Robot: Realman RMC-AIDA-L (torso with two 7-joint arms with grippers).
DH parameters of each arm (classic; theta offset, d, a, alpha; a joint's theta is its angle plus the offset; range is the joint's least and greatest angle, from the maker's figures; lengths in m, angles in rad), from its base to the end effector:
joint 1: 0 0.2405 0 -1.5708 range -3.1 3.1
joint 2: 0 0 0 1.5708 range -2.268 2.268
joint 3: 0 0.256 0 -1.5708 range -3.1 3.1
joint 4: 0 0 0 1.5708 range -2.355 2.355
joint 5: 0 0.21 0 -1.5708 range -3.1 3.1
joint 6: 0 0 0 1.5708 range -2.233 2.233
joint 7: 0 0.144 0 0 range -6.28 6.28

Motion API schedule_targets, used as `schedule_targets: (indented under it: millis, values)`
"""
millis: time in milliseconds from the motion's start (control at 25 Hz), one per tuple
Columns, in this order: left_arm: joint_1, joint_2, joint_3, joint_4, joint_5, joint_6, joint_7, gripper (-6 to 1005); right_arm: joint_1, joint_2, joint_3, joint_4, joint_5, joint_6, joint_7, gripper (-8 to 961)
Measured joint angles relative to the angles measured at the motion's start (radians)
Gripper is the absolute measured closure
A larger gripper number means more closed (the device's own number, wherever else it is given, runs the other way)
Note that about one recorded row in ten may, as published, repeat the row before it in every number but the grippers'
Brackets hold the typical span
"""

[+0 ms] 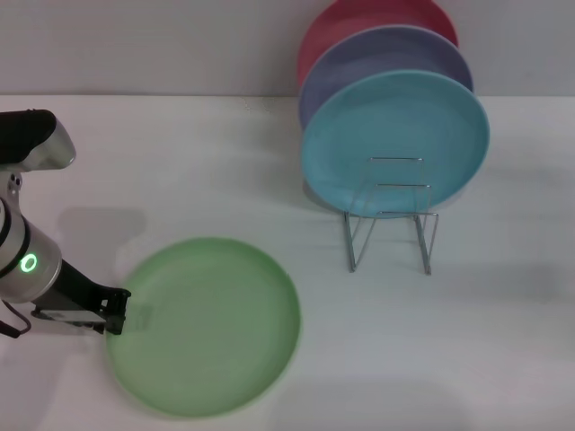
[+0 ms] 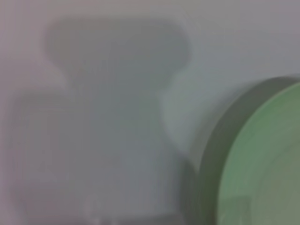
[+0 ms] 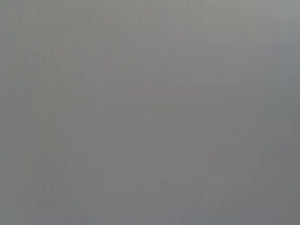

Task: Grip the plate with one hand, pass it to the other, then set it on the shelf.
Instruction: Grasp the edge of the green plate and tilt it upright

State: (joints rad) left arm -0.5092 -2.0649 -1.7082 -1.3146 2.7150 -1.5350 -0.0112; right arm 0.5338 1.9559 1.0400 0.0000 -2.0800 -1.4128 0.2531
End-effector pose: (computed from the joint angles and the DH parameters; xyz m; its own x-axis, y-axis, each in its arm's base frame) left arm -0.2332 0.3380 0.0023 0.2292 0.9729 0.0320 0.7892 -0.1665 -0.5912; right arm 0.3507 0.3498 0.1236 0.6704 0.3908 -0.6308 -0.7275 0.1788 -0.6624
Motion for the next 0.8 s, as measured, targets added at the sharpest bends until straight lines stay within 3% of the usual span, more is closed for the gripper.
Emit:
schedule_targets:
  millis: [160,800]
  values:
    - [-0.001,0.0,0.0,0.0,0.0,0.001,0.001,912,0.0,0.0,0.0,0.0,0.0,0.0,0.0,170]
    - [-0.004,0.001,-0.041,-0.008,-0.063,0.0,0.06,963,-0.003,0.0,0.0,-0.002,0.0,0.002,0.0,171]
